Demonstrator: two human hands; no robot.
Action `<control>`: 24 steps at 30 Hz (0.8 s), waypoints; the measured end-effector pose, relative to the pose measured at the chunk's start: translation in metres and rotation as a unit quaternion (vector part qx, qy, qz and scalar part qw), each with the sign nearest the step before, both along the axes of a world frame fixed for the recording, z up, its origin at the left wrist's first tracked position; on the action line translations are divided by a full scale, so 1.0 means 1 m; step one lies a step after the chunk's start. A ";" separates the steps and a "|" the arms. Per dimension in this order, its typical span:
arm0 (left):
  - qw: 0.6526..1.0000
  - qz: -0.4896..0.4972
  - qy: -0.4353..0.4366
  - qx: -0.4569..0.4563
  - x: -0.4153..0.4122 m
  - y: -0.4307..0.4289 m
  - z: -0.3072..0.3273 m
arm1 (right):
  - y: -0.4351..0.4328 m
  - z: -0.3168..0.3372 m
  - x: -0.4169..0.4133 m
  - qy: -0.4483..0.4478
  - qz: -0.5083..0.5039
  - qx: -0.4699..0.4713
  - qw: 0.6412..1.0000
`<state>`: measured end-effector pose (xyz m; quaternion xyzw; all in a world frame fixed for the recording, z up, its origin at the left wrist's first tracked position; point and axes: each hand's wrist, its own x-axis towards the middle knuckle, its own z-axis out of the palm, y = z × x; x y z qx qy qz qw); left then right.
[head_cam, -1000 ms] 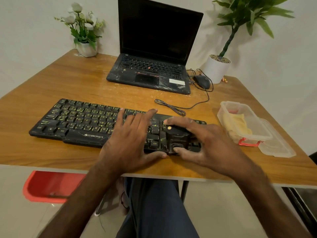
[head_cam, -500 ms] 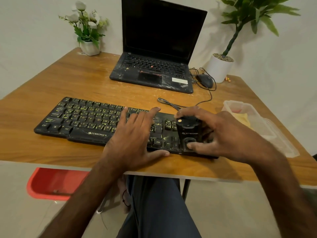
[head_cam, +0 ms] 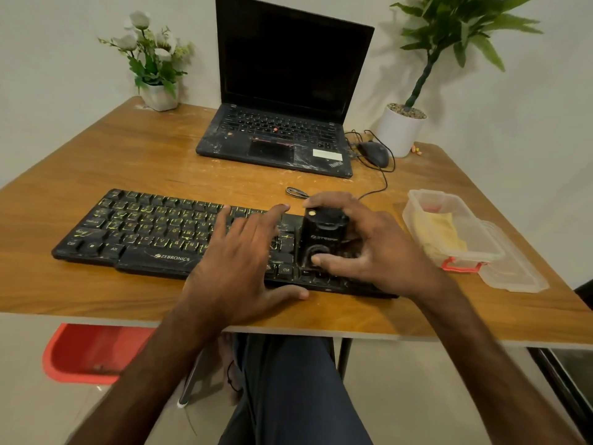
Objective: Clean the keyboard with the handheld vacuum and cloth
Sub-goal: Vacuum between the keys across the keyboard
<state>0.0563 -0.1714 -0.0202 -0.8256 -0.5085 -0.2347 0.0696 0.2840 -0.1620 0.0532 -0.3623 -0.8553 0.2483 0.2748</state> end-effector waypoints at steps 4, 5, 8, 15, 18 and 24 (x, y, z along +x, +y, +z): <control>1.000 0.003 -0.007 -0.009 0.000 0.000 0.000 | 0.014 0.000 -0.002 -0.042 -0.061 0.057 0.996; 1.000 0.005 -0.006 -0.010 0.001 0.000 0.000 | 0.013 -0.001 -0.002 -0.036 -0.055 0.051 0.997; 1.000 0.008 -0.007 -0.007 0.001 0.001 -0.001 | 0.007 -0.003 -0.002 -0.003 0.004 -0.003 1.000; 1.000 0.004 -0.019 -0.006 0.001 0.001 -0.002 | 0.010 -0.003 -0.003 -0.017 -0.009 0.022 1.000; 1.000 0.005 -0.022 -0.013 0.001 0.001 -0.002 | 0.012 -0.001 -0.004 -0.022 -0.002 0.007 1.000; 1.000 0.010 -0.024 -0.017 0.001 0.001 -0.001 | 0.004 -0.004 0.000 0.025 -0.004 -0.037 0.999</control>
